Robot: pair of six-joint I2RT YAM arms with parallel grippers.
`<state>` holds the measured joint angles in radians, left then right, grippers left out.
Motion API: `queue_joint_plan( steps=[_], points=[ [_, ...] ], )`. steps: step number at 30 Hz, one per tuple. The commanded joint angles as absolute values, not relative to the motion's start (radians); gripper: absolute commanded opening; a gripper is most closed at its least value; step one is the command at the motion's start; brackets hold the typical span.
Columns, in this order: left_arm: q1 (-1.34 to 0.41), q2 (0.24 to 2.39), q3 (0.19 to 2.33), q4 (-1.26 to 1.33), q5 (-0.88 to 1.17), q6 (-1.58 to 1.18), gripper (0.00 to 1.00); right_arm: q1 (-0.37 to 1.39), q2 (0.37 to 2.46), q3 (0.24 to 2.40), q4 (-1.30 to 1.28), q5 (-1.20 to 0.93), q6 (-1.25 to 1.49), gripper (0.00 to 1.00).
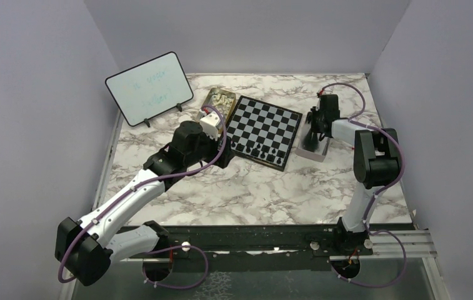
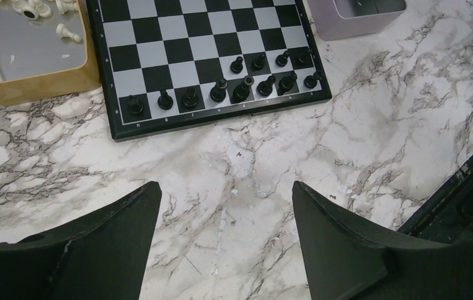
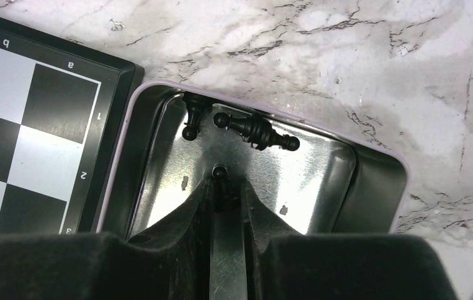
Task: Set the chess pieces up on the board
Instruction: Pick up the chess piece from the storage box, then place the chess piece on the chessboard.
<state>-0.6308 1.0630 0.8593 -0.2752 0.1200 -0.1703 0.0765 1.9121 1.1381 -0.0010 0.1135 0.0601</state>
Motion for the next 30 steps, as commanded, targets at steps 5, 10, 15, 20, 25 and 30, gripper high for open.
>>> queue_joint_plan(
  steps=[5, 10, 15, 20, 25, 30],
  points=[
    [-0.635, 1.085, 0.853, -0.261, 0.103, -0.184, 0.75, 0.069, 1.821, 1.136, -0.074, 0.069, 0.072, 0.16],
    [-0.634, 1.105, 0.856, -0.262, 0.092, -0.204, 0.73, 0.069, 1.696, 1.101, -0.125, 0.010, 0.064, 0.15],
    [-0.634, 1.123, 0.866, -0.275, 0.081, -0.225, 0.72, 0.069, 1.546, 1.017, -0.117, -0.107, 0.097, 0.14],
    [-0.634, 1.159, 0.936, -0.315, 0.100, -0.264, 0.71, 0.069, 1.426, 0.967, -0.125, -0.235, 0.080, 0.14],
    [-0.631, 1.207, 1.045, -0.355, 0.100, -0.307, 0.69, 0.071, 1.333, 0.916, -0.085, -0.418, 0.086, 0.14],
    [-0.628, 1.275, 1.150, -0.348, 0.196, -0.400, 0.66, 0.129, 1.246, 0.826, 0.046, -0.570, 0.140, 0.15]
  ],
)
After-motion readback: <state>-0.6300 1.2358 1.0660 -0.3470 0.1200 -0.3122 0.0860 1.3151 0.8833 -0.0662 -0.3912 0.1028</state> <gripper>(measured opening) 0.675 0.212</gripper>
